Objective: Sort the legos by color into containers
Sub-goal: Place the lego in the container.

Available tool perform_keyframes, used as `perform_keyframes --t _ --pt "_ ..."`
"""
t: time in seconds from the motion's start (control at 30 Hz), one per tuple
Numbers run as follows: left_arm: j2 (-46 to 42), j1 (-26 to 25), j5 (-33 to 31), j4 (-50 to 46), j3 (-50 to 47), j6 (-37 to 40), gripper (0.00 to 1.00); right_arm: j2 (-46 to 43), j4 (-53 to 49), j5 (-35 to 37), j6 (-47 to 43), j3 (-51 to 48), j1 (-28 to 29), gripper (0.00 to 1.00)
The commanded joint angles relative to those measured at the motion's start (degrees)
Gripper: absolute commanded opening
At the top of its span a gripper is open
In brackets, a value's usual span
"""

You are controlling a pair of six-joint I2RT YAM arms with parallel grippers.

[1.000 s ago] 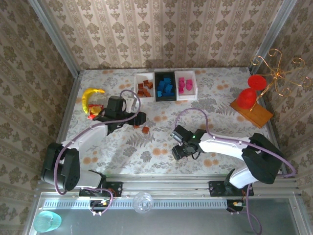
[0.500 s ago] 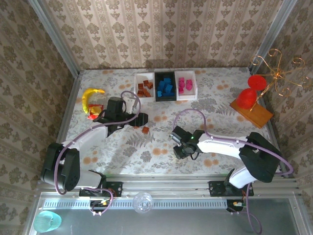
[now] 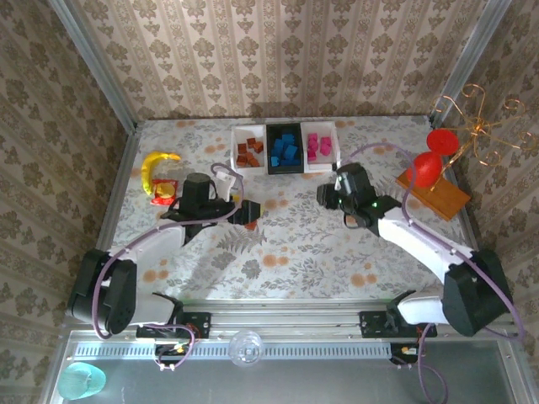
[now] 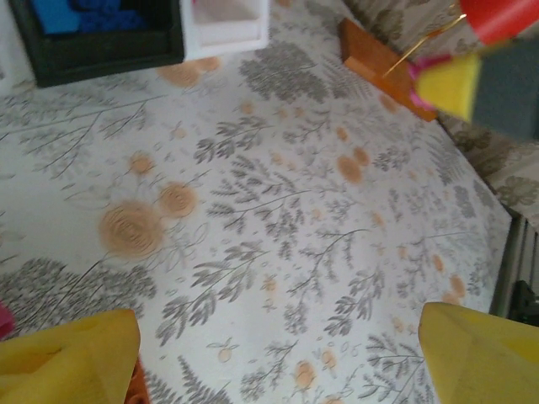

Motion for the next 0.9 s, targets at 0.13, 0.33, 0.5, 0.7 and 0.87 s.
perform_keyframes --t 0.13,0.33,0.5,0.7,0.87 --pt "-1.94 -3.83 -7.68 -1.54 2.29 -3.51 0.86 20.97 5.39 5.27 -2.06 17.87 -5.88 0.37" --pt "-3.37 -4.98 -10.76 -4.12 2.70 -5.06 0.85 38.71 1.66 6.14 -2.64 35.04 -8.91 0.41" --pt "-5.81 -4.95 -15.22 -9.68 3.01 -2.87 0.85 44.74 -3.42 4.21 -4.75 44.92 -9.48 0.57" --pt "-7.30 0.55 -21.25 -14.83 1.47 -2.47 0.87 33.87 -0.18 -2.09 -6.71 34.98 -6.03 0.71" --pt "-6.35 7.04 -21.52 -14.06 -1.00 -4.97 0.86 24.19 6.52 -2.93 -5.95 20.36 4.66 0.79"
